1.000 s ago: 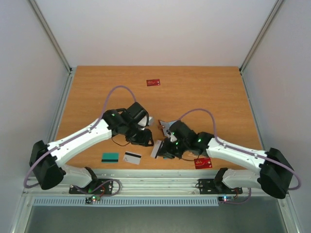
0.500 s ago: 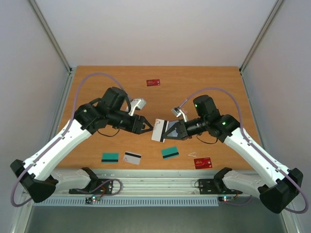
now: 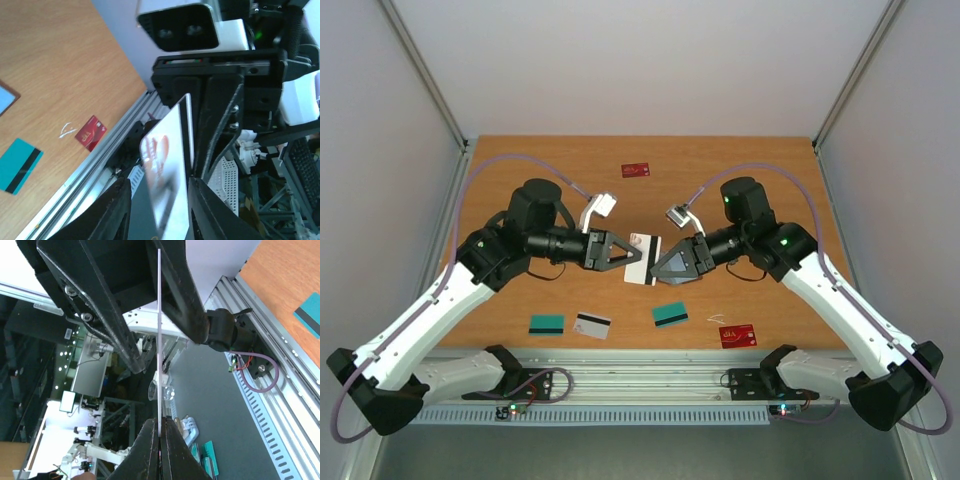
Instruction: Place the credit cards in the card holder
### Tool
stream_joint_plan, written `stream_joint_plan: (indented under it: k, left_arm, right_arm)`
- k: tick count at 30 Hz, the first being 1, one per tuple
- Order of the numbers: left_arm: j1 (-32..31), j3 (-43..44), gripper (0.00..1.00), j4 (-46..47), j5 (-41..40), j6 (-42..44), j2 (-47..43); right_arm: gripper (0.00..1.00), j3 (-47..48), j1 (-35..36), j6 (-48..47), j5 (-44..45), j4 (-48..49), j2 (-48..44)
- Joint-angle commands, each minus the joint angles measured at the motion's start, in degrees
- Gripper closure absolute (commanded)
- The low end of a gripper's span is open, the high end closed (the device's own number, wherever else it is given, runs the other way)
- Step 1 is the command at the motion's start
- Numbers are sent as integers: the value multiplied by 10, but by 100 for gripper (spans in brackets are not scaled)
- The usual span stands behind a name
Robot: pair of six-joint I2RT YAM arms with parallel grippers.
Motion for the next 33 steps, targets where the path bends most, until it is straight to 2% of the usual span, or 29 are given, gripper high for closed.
stream_joint_plan:
  k: [1,5,7,9,11,14,19,22,25,33]
  left_arm:
    - [4,-5,73,69,45,-28,-12]
    - [3,-11,91,88,69,-41,-11]
    - [4,-12,94,90,73,-48,-12]
    - [3,-12,89,91,73,-51,-13]
    - [5,-10,75,86,68,-50,-13]
    - [17,-6,63,67,55,-41,-13]
    - [34,-1,64,42,34,-29,-20]
    - [38,-2,69,36,25,-21,-25]
    - [39,-5,74,44,28,-24,-21]
    - [39,-9,77,85,39,-48,-15]
  right_arm:
    - [99,28,-5,-6,-37,27,17]
    - [99,38,-5,-11,-36,28,31]
    - [99,46,-6,-22,-32,18,41]
    - [99,53,-9,-29,-30,14,49]
    - [99,56,-13,-34,-33,14,56]
    - [99,61,-19,-38,-44,15,65]
    - [99,77,-33,-63,-69,-9,75]
    - [99,84,-43,-80,-86,-25,79]
    - [99,87,-45,-86,-100,-34,82]
    - [99,94,-45,-104,-122,-53,89]
